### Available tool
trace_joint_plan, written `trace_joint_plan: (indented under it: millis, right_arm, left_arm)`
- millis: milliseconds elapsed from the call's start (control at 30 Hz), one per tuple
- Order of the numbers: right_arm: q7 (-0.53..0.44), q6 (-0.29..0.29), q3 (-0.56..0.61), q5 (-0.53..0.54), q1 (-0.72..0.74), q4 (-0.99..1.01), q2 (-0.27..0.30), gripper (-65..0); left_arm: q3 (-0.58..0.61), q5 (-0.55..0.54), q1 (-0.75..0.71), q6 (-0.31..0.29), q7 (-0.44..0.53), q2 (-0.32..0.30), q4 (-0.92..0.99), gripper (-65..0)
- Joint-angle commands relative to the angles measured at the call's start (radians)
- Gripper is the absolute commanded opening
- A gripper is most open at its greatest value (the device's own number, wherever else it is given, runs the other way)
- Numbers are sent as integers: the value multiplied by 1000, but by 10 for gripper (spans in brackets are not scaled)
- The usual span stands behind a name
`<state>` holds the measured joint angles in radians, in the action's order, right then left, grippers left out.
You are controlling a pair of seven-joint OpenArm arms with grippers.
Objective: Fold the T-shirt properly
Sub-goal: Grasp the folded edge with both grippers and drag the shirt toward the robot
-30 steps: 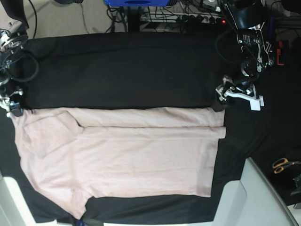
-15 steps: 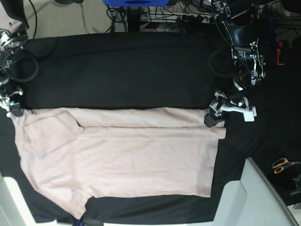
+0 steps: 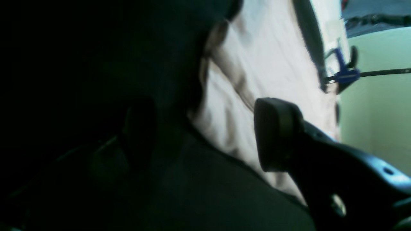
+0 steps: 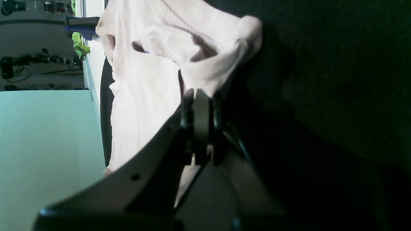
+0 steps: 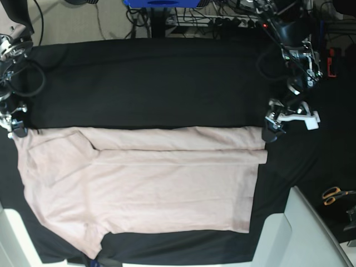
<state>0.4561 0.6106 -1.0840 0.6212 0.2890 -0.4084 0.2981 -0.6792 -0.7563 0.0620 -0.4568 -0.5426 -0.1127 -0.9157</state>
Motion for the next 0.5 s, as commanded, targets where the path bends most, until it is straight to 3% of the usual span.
trace_joint_plan:
  millis: [0, 467]
  right_arm:
    - [0, 10, 3, 10, 13, -11, 16, -648]
    - [2, 10, 3, 10, 11, -11, 16, -648]
  left_arm:
    - [8, 19, 8, 22, -6, -8, -6, -186]
    - [180, 19, 63, 22, 52, -3, 85, -186]
